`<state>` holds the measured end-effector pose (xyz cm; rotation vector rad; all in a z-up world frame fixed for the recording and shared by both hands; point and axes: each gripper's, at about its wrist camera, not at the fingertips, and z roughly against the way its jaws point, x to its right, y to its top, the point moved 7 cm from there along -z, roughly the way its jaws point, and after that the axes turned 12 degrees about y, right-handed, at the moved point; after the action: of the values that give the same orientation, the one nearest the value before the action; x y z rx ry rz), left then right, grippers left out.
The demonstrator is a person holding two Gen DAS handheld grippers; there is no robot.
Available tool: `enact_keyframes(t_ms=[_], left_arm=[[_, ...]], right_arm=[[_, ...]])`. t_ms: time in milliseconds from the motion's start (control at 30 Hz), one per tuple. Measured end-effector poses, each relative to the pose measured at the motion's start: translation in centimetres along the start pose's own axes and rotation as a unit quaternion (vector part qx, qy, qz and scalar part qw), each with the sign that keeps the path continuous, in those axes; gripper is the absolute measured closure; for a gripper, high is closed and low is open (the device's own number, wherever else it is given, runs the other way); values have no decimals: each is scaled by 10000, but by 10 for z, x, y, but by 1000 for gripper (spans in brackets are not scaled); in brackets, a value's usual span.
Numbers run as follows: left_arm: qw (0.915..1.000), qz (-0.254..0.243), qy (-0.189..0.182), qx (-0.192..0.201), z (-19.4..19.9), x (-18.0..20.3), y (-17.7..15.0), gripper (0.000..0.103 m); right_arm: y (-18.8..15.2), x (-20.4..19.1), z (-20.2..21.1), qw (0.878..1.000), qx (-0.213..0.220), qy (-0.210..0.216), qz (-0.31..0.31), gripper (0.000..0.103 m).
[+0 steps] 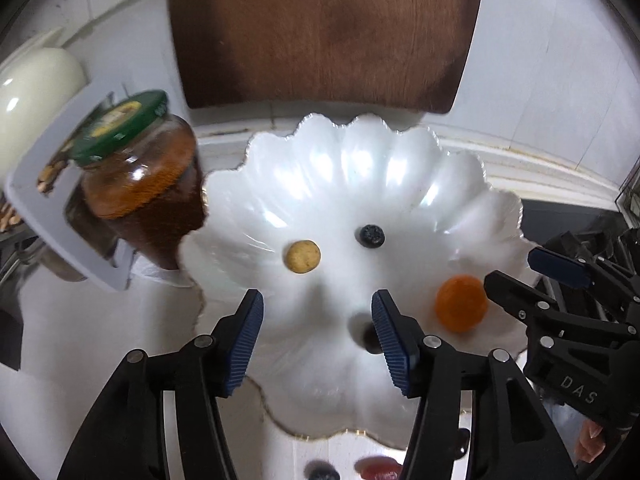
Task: Organize fruits
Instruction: 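Open the left tool to drop the plum while the right tool releases the orange, then withdraw both open tools from the bowl toward the green apple and red grape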
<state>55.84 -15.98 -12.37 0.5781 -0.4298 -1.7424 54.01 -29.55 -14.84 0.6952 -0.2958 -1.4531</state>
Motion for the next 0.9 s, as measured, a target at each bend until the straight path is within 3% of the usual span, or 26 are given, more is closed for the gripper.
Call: enact_keyframes(t_ms=[433,900], left_arm=[[9965,159,-23,824,96,-9,-9,44],[9890,168,-79,1470,179,-3,-42,43]], right_arm=[[-4,-24,81,9965,779,108,293,45],[-35,-40,162,9879,1450,266,488,45]])
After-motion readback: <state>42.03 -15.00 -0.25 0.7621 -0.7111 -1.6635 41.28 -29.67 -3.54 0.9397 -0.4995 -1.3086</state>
